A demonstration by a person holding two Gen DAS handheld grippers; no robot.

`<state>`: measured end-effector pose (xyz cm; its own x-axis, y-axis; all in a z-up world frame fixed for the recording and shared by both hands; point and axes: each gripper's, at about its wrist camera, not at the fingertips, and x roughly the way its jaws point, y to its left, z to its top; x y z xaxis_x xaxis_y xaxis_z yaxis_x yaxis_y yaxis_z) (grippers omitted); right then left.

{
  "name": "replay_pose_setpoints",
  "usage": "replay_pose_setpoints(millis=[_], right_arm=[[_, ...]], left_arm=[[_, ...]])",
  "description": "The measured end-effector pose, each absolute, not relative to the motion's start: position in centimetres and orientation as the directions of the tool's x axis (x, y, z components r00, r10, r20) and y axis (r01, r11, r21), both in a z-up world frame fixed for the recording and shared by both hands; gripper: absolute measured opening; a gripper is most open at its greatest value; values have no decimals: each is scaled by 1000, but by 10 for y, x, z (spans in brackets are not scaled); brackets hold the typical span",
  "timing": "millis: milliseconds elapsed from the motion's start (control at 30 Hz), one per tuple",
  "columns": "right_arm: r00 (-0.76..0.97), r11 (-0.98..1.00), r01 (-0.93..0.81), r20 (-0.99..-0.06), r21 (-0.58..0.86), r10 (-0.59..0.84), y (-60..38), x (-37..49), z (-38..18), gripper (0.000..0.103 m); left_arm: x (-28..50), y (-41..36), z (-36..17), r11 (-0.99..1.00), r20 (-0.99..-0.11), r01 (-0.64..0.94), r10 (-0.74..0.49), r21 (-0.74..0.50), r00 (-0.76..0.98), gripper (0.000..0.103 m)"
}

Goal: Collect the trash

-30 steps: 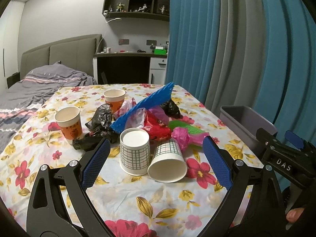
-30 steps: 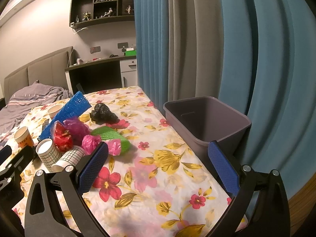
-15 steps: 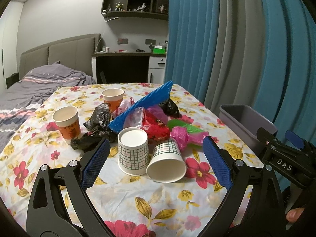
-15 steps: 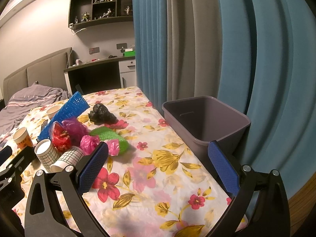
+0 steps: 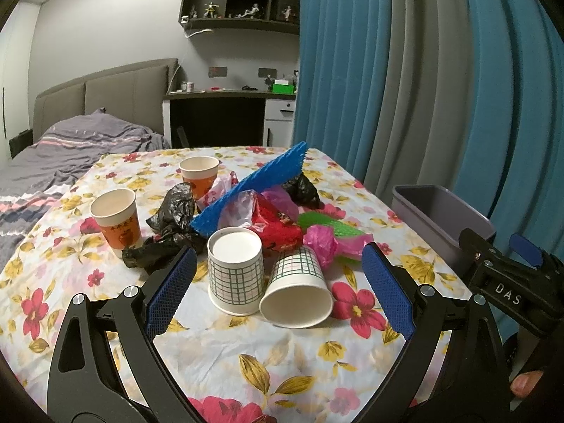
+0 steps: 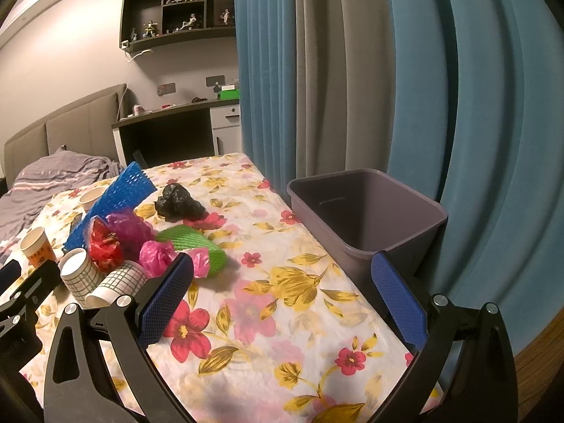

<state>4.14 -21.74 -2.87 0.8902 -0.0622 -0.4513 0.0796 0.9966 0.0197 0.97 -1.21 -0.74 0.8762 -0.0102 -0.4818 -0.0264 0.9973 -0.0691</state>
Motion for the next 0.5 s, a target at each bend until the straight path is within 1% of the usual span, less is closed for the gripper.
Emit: replay_pose_setpoints(millis=[67,100,233,300,333,500], right_arm=[[890,997,81,-451,19,-64,-218,42,-29,98],[890,997,79,-451,21,-61,-218,42,-29,98],[888,997,78,-456,24,-59,-219,43,-30,98],[888,997,79,-456,22,-60,-218,44,-31,98],[887,997,79,-458,23,-60,-219,45,-31,98],[887,997,80,-458,24,-60,-220,46,-32,98]], left_arm=[[12,-11,-8,997,-491,-27,-13,-74,871,93],[9,-10,-7,996,-461,-23,-22,-90,887,93],[17,-9,-9,997,-490,-23,-15,-70,871,93],[18,-8,-9,996,-498,-24,-23,-89,867,93],[18,-8,-9,996,-485,-21,-24,-88,874,93],[21,-10,-9,998,-473,-18,-11,-57,881,93]])
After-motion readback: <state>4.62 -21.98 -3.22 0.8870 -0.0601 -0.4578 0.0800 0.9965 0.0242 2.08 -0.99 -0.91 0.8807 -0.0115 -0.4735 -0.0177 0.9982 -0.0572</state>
